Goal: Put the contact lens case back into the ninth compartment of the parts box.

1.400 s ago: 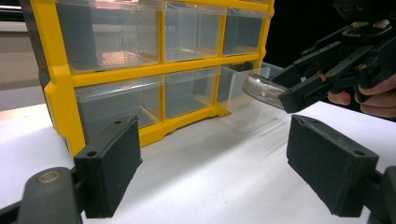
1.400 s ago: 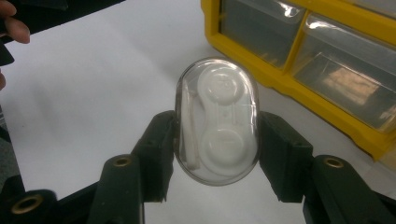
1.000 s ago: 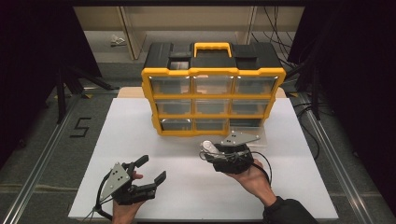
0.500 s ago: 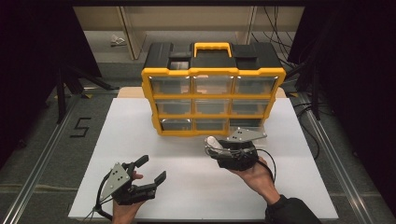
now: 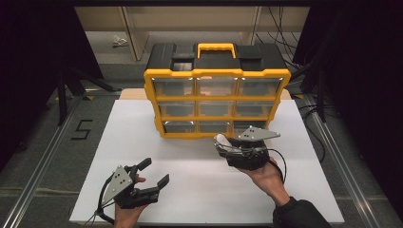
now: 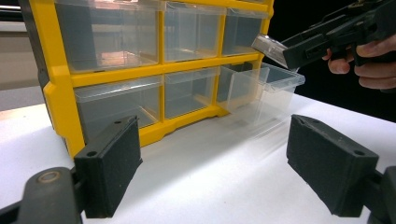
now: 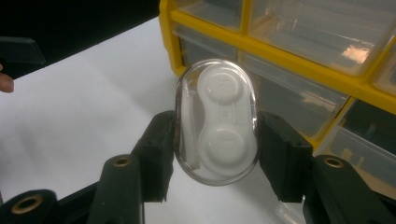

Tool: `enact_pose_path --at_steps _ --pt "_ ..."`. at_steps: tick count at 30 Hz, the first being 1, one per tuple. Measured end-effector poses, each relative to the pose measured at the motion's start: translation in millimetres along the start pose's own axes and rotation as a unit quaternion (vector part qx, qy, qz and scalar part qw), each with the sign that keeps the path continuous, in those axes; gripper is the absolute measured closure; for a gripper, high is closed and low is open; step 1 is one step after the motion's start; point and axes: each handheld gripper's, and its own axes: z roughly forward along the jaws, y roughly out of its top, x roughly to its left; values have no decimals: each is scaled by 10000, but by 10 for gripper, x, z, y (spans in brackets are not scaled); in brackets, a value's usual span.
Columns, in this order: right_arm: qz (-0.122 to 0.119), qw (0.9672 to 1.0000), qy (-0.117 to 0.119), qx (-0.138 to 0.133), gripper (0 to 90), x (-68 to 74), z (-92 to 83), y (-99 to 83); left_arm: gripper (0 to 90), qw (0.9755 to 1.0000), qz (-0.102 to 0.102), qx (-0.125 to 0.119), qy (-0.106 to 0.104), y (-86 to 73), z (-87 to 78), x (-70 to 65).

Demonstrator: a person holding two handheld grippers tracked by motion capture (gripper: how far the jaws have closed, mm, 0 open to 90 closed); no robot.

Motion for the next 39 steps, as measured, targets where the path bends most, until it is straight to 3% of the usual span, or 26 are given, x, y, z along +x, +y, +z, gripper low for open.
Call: enact_pose_path --at_steps 39 --pt "434 9975 -358 -420 496 -345 -271 45 175 10000 -14 -18 12 0 -3 0"
